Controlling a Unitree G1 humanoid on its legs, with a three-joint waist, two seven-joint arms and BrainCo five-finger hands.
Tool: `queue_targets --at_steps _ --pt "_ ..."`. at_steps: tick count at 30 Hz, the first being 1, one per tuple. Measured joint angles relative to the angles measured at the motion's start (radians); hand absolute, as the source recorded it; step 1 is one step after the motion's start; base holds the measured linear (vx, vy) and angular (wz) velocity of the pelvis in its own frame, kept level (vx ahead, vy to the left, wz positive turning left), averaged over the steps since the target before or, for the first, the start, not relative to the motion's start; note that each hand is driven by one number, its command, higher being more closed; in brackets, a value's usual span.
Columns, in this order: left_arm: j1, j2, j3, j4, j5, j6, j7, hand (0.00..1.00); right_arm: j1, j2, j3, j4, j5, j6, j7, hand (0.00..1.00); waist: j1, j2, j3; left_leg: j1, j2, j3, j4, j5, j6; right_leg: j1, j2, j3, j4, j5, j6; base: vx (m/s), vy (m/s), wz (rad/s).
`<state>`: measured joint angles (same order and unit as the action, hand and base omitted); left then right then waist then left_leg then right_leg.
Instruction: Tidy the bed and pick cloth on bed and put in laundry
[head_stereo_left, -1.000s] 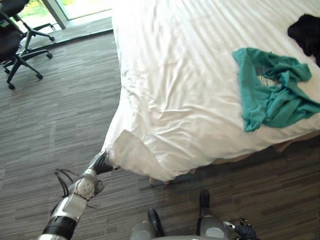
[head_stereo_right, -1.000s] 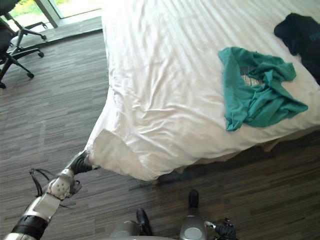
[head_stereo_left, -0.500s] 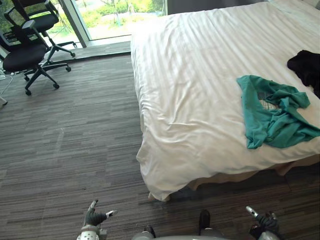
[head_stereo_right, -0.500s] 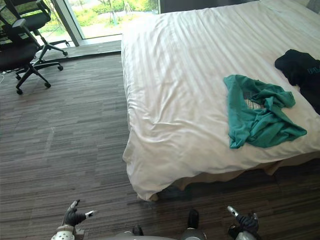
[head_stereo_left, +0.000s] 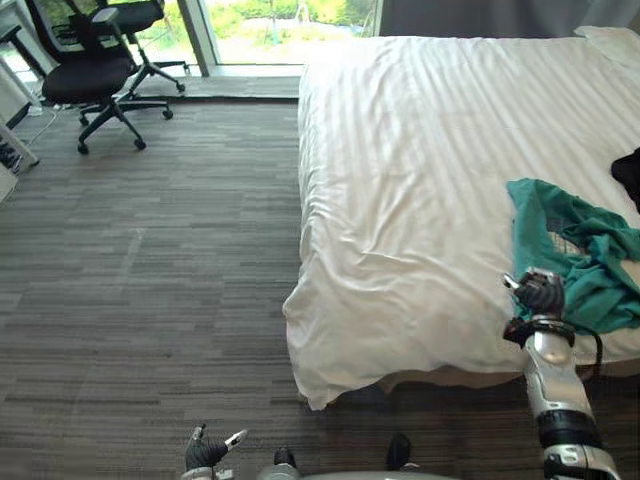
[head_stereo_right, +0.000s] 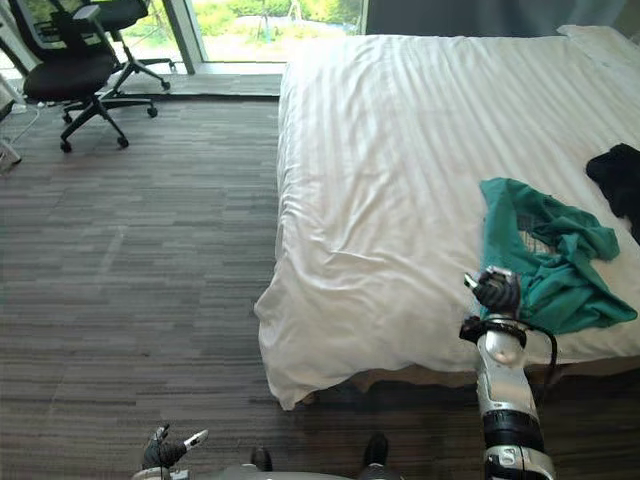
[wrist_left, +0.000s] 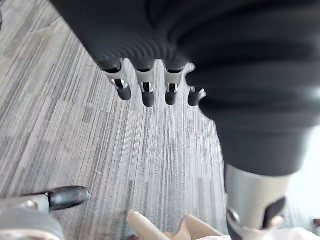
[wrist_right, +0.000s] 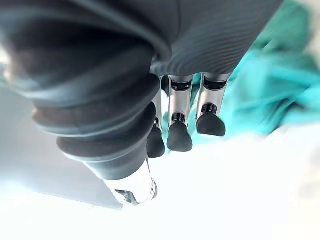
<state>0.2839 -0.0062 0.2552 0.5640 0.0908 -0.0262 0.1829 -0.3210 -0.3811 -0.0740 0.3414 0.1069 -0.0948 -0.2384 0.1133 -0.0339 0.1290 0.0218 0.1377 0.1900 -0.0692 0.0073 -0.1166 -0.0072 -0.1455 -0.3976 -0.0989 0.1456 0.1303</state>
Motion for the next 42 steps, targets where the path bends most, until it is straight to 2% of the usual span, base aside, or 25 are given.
queue_targets --at_steps 3,6,10,13,16,17,19,21,22,23,25,28,30,31,34,36,38,39,42 --pt "0.011 -0.012 -0.022 -0.055 -0.011 -0.012 0.000 0.00 -0.098 -0.014 0.067 -0.015 0.001 -0.016 0.002 1.00 0.043 -0.016 0.011 -0.040 0.000 -0.037 0.002 0.020 0.001 -0.015 0.000 -0.024 0.000 0.000 0.000 -0.02 -0.009 0.43" --pt "0.011 -0.012 -0.042 -0.089 -0.021 -0.025 -0.006 0.00 -0.231 -0.022 0.135 -0.015 0.008 -0.031 0.002 1.00 0.068 -0.028 0.060 -0.076 0.000 -0.087 0.016 0.035 0.002 -0.017 -0.001 -0.065 0.000 0.000 0.000 -0.02 -0.007 0.54" --pt "0.010 -0.009 -0.085 -0.133 -0.036 -0.035 -0.009 0.00 -0.407 -0.021 0.218 -0.015 0.043 -0.054 0.002 1.00 0.108 -0.025 0.147 -0.137 -0.002 -0.139 0.035 0.054 0.001 -0.033 -0.001 -0.105 0.001 0.000 -0.001 -0.05 -0.001 0.40" --pt "0.011 -0.012 -0.093 -0.163 -0.058 -0.052 -0.024 0.00 -0.527 -0.020 0.257 -0.012 0.049 -0.058 -0.001 1.00 0.149 -0.002 0.235 -0.175 -0.002 -0.170 0.036 0.074 0.001 -0.070 -0.016 -0.133 0.043 -0.015 -0.011 -0.05 0.015 0.30" --pt "0.010 -0.005 -0.115 -0.185 -0.080 -0.073 -0.031 0.00 -0.619 -0.024 0.258 0.044 0.050 -0.074 -0.016 1.00 0.152 0.025 0.311 -0.260 -0.012 -0.208 0.074 0.083 0.006 -0.151 -0.040 -0.156 0.133 -0.037 -0.006 -0.06 0.033 0.29" --pt "0.009 -0.001 -0.126 -0.184 -0.086 -0.076 -0.030 0.00 -0.628 -0.024 0.258 0.070 0.050 -0.075 -0.022 1.00 0.154 0.029 0.315 -0.284 -0.015 -0.214 0.087 0.083 0.006 -0.172 -0.047 -0.159 0.147 -0.039 -0.003 -0.09 0.059 0.33" --pt "-0.005 0.014 -0.153 -0.171 -0.103 -0.092 -0.030 0.00 -0.638 -0.045 0.253 0.171 0.051 -0.076 -0.044 1.00 0.177 0.050 0.327 -0.369 -0.029 -0.223 0.132 0.083 0.006 -0.246 -0.073 -0.166 0.202 -0.053 -0.002 -0.09 0.056 0.30" --pt "-0.065 0.018 -0.184 -0.120 -0.122 -0.109 -0.027 0.00 -0.661 -0.057 0.234 0.311 0.083 -0.074 -0.070 1.00 0.188 0.090 0.347 -0.459 -0.036 -0.241 0.171 0.084 0.007 -0.328 -0.099 -0.174 0.256 -0.061 -0.003 -0.12 0.026 0.25" --pt "-0.100 0.022 -0.186 -0.085 -0.125 -0.111 -0.026 0.00 -0.668 -0.057 0.227 0.340 0.089 -0.074 -0.074 1.00 0.194 0.098 0.351 -0.481 -0.037 -0.240 0.176 0.088 0.013 -0.350 -0.102 -0.172 0.265 -0.063 -0.007 -0.14 0.011 0.07" --pt "-0.185 0.028 -0.198 -0.008 -0.130 -0.106 -0.016 0.00 -0.690 -0.058 0.207 0.415 0.092 -0.074 -0.079 1.00 0.204 0.120 0.363 -0.519 -0.041 -0.242 0.177 0.099 0.026 -0.394 -0.110 -0.169 0.284 -0.064 -0.009 -0.12 0.015 0.03" --pt "-0.265 0.030 -0.231 0.032 -0.129 -0.114 0.021 0.00 -0.772 -0.056 0.185 0.577 0.103 -0.070 -0.095 1.00 0.206 0.141 0.374 -0.588 -0.045 -0.241 0.173 0.119 0.029 -0.479 -0.120 -0.157 0.311 -0.063 -0.020 -0.15 0.003 0.02" --pt "-0.293 0.023 -0.253 0.032 -0.154 -0.116 0.035 0.00 -0.780 -0.022 0.113 0.656 0.129 -0.072 -0.097 1.00 0.224 0.151 0.379 -0.614 -0.047 -0.220 0.151 0.137 0.035 -0.529 -0.124 -0.134 0.310 -0.054 -0.033 -0.08 -0.019 -0.12" --pt "-0.293 0.021 -0.249 0.036 -0.178 -0.114 0.036 0.00 -0.744 0.016 0.090 0.652 0.134 -0.073 -0.100 1.00 0.221 0.151 0.379 -0.613 -0.052 -0.210 0.147 0.137 0.035 -0.537 -0.130 -0.124 0.315 -0.054 -0.033 0.00 -0.008 -0.09" --pt "-0.295 0.016 -0.242 0.036 -0.189 -0.114 0.036 0.00 -0.713 0.061 0.089 0.647 0.141 -0.072 -0.100 1.00 0.215 0.151 0.379 -0.609 -0.055 -0.204 0.143 0.138 0.035 -0.539 -0.135 -0.120 0.319 -0.054 -0.032 0.00 0.000 0.00" --pt "-0.311 0.003 -0.210 0.050 -0.192 -0.112 0.035 0.00 -0.567 0.184 0.157 0.580 0.137 -0.075 -0.083 1.00 0.183 0.146 0.378 -0.587 -0.058 -0.199 0.137 0.140 0.038 -0.517 -0.136 -0.111 0.314 -0.055 -0.032 0.04 -0.002 0.00" --pt "-0.322 0.008 -0.203 0.094 -0.156 -0.102 0.036 0.00 -0.408 0.310 0.257 0.561 0.116 -0.063 -0.042 1.00 0.152 0.120 0.379 -0.529 -0.057 -0.170 0.117 0.139 0.038 -0.479 -0.132 -0.084 0.296 -0.055 -0.032 0.06 -0.010 -0.23" --pt "-0.325 0.021 -0.204 0.104 -0.133 -0.095 0.037 0.00 -0.308 0.376 0.330 0.585 0.112 -0.032 -0.021 1.00 0.137 0.102 0.377 -0.489 -0.054 -0.157 0.103 0.135 0.038 -0.446 -0.129 -0.069 0.278 -0.055 -0.031 0.04 -0.014 -0.26" --pt "-0.327 0.029 -0.205 0.115 -0.113 -0.091 0.036 0.00 -0.224 0.409 0.381 0.589 0.096 -0.010 0.003 1.00 0.115 0.091 0.378 -0.462 -0.052 -0.155 0.102 0.128 0.038 -0.418 -0.126 -0.069 0.267 -0.056 -0.030 0.03 -0.029 -0.23" --pt "-0.334 0.051 -0.208 0.138 -0.078 -0.076 0.034 0.00 -0.081 0.418 0.505 0.576 0.079 0.031 0.059 1.00 0.085 0.058 0.375 -0.387 -0.040 -0.144 0.092 0.116 0.031 -0.341 -0.108 -0.065 0.235 -0.057 -0.035 0.01 -0.033 -0.16"
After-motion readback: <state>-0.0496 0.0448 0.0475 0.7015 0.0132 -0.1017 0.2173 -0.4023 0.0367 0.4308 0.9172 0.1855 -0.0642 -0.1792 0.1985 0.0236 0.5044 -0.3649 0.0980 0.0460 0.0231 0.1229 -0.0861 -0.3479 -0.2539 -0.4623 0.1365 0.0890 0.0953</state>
